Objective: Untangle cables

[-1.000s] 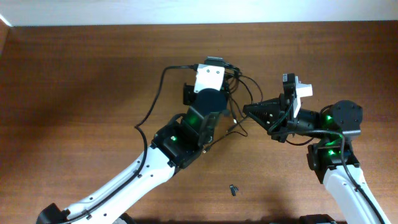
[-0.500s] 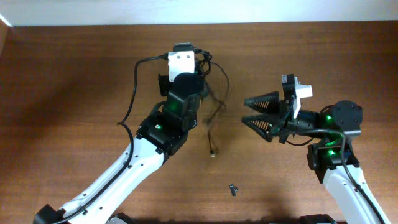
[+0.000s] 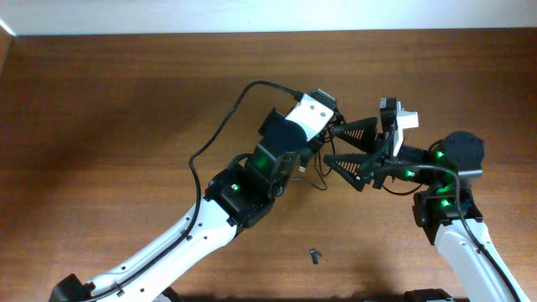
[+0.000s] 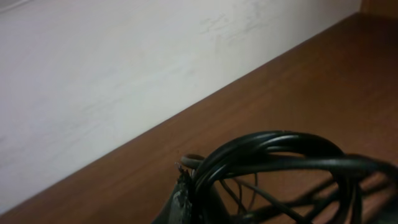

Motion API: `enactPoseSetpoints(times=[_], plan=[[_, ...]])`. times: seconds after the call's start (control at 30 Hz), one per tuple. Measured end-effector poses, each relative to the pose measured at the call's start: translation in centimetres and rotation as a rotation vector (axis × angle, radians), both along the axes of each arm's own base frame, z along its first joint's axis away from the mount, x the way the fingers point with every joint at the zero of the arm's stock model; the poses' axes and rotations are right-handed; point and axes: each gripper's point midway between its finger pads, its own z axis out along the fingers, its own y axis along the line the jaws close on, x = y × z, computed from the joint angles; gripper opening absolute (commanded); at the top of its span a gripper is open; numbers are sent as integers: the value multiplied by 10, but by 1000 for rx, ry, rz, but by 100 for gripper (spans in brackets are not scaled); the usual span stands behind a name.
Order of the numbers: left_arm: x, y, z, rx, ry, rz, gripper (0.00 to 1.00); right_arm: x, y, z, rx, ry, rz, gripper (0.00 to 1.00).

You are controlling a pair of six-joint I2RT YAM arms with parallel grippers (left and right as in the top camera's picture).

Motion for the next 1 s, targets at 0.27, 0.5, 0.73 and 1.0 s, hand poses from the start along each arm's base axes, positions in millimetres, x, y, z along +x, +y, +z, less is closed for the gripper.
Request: enactPoseSetpoints(times=[0.27,0.5,0.73,1.0], plan=[[0,-4,8,11,-41,-21,0,15,-6,-23,-24,128,-95,93],[-9,-19,2,2,-8,-123,0,21,-9,-24,-28,131,-137,73],[-12,-20,-5,15,20,-141,0,27,-11,-25,-31,126,-172,9],[-11,-19,-4,13,17,-129,0,28,-12,-25,-31,128,-182,4]])
